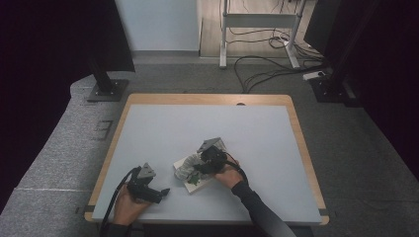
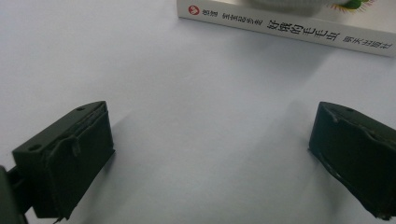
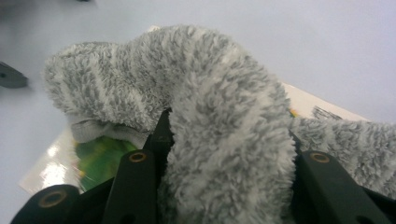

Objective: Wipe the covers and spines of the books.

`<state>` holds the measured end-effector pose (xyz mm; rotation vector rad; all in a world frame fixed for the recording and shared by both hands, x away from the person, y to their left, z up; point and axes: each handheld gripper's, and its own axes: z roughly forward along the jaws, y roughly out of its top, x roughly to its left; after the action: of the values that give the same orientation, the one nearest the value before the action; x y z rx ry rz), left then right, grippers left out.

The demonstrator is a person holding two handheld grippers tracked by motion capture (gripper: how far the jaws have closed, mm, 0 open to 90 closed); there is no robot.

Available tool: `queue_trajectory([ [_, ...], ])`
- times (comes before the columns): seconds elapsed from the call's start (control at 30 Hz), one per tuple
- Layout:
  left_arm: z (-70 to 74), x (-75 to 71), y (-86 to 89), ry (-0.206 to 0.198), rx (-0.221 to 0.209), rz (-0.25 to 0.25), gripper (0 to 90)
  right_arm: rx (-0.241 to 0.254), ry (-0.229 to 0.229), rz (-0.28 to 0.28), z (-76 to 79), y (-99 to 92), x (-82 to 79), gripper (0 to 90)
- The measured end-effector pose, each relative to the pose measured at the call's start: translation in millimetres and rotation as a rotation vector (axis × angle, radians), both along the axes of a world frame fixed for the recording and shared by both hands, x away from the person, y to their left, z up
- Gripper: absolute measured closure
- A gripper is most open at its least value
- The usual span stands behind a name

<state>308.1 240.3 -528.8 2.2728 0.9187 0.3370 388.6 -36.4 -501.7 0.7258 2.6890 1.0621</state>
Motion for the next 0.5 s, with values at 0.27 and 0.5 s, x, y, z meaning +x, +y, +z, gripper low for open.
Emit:
queue_trajectory([
  [0.27,0.0,0.0,0.0,0.0,0.0,0.0,0.0,0.002,0.002,-0.041,-0.9,-17.0,7.3,55.9],
  [0.5,0.0,0.0,0.0,0.0,0.0,0.0,0.0,-0.002,-0.001,-0.069,-1.4,-28.0,11.7,55.9],
])
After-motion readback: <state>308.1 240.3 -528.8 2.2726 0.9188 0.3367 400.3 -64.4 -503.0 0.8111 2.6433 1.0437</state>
